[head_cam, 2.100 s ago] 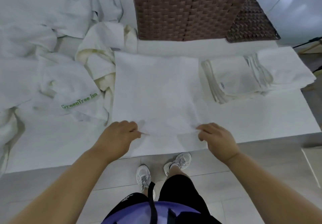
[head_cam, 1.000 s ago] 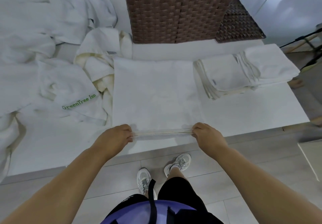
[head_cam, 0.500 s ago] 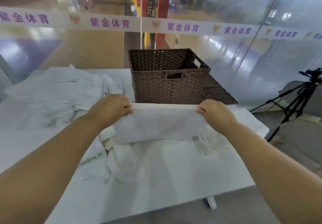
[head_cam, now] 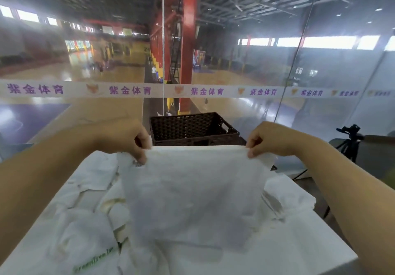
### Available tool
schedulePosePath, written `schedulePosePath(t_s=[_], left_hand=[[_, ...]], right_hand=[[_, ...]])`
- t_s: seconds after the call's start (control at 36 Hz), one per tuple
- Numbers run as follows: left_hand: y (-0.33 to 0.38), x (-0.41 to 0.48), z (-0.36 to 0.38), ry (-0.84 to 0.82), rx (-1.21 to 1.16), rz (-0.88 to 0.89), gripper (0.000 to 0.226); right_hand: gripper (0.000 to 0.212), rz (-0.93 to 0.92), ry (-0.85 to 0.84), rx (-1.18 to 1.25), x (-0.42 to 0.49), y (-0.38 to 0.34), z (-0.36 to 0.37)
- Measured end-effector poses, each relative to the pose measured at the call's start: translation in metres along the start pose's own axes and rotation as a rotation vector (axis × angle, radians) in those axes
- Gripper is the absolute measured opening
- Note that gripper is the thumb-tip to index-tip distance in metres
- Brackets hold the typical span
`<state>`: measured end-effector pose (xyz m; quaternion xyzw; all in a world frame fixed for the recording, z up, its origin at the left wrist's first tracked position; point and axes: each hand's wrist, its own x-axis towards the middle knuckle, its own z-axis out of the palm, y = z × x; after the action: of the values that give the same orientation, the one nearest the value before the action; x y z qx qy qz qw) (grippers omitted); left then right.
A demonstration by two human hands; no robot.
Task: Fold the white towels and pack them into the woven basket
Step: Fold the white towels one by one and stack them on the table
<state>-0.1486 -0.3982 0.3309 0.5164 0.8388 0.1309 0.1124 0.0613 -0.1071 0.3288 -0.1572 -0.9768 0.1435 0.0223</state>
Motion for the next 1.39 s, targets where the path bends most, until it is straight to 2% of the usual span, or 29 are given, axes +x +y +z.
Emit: schedulePosePath(t_s=[0.08, 0.25, 0.33, 0.42, 0.5, 0.58, 0.69, 0.81, 0.89, 1.03, 1.17, 1.28, 1.39], left_hand=[[0.001, 0.001, 0.006, -0.024, -0.030, -0.027, 0.019], [-0.001, 0.013, 0.036, -0.009, 0.103, -0.151, 0.024], [-0.004, 0.017, 0.050, 0.094, 0.087, -0.216, 0.022], [-0.006, 0.019, 0.053, 0.275, 0.041, -0.281, 0.014], [-0.004, 0.017, 0.049, 0.415, 0.075, -0.236, 0.008], [0.006, 0.011, 0.047, 0.523, 0.149, -0.147, 0.007], [0.021, -0.004, 0.061, 0.551, 0.091, -0.199, 0.030], [0.031, -0.022, 0.105, 0.436, -0.047, -0.276, 0.030], [0.035, -0.034, 0.149, 0.251, -0.023, -0.326, 0.012], [0.047, -0.058, 0.227, -0.045, -0.124, -0.453, 0.019], [0.056, -0.080, 0.286, -0.290, -0.202, -0.544, 0.013], [0.056, -0.084, 0.303, -0.382, -0.210, -0.556, 0.019], [0.050, -0.075, 0.303, -0.346, -0.219, -0.569, 0.018]], right_hand=[[0.019, -0.007, -0.036, -0.028, 0.002, 0.003, 0.001], [0.027, -0.081, -0.054, -0.105, 0.024, 0.014, 0.026], [0.029, -0.093, 0.000, -0.064, 0.037, 0.022, 0.040], [0.024, -0.079, 0.065, 0.020, 0.050, 0.028, 0.047], [0.012, -0.135, 0.170, -0.072, 0.058, 0.027, 0.046], [0.020, -0.218, 0.245, -0.108, 0.058, 0.027, 0.038], [0.021, -0.214, 0.239, -0.075, 0.046, 0.038, 0.038], [0.019, -0.224, 0.115, -0.027, 0.022, 0.060, 0.066], [0.016, -0.216, -0.005, -0.006, 0.002, 0.078, 0.105], [0.013, -0.173, -0.270, -0.025, -0.034, 0.103, 0.184], [0.015, -0.184, -0.503, -0.024, -0.064, 0.118, 0.235], [0.016, -0.194, -0.616, -0.012, -0.072, 0.125, 0.251], [0.015, -0.149, -0.626, 0.041, -0.065, 0.129, 0.253]])
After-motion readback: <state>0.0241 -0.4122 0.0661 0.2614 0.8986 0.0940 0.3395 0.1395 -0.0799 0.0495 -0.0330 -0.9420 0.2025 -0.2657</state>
